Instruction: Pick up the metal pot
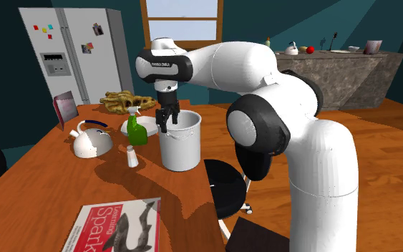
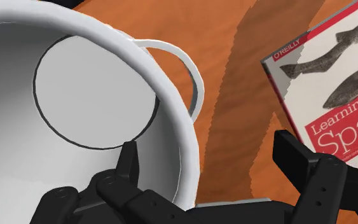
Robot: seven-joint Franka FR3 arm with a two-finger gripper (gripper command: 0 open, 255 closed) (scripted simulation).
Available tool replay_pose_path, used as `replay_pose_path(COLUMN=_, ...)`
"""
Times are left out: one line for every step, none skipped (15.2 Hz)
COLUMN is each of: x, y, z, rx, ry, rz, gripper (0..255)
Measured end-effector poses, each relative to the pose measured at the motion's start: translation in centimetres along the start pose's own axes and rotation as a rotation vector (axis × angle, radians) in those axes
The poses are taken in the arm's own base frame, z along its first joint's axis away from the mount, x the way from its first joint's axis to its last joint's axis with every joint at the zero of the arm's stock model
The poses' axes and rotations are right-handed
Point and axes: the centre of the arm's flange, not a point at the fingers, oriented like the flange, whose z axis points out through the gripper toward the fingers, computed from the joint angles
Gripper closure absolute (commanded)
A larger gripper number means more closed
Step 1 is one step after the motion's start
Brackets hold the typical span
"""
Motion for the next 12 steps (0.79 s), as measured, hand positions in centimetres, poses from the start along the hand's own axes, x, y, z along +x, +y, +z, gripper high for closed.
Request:
replay_pose_path(x=0.5, y=0.5, z=0.0, rx=0.001, ry=0.001, rz=-0.001, gripper=0)
replay_pose_path(x=0.8, y=0.7, z=0.3, rx=0.001, ry=0.002, rz=-0.002, gripper=0)
replay_pose_path(x=0.8, y=0.9, z=0.6, rx=0.002, ry=0.002, rz=-0.002, gripper=0)
replay_pose_path(x=0.8, y=1.0, z=1.0, rx=0.002, ry=0.002, rz=-0.002, gripper=0)
replay_pose_path(x=0.8, y=1.1, z=1.5, rx=0.002, ry=0.002, rz=-0.002, gripper=0)
replay_pose_path(x=0.9, y=1.1, z=2.1, rx=0.002, ry=0.002, rz=-0.003, gripper=0)
replay_pose_path(x=1.0, y=1.1, z=2.7, rx=0.002, ry=0.002, rz=-0.003, gripper=0)
replay_pose_path(x=1.0, y=1.2, z=3.4, rx=0.002, ry=0.002, rz=-0.003, gripper=0)
replay_pose_path(x=1.0, y=1.3, z=3.7, rx=0.002, ry=0.002, rz=-0.002, gripper=0)
replay_pose_path(x=1.0, y=1.3, z=3.8, rx=0.002, ry=0.002, rz=-0.003, gripper=255)
replay_pose_path(x=1.0, y=1.3, z=3.9, rx=0.002, ry=0.002, rz=-0.003, gripper=255)
replay_pose_path(x=1.0, y=1.3, z=3.9, rx=0.002, ry=0.003, rz=-0.003, gripper=255)
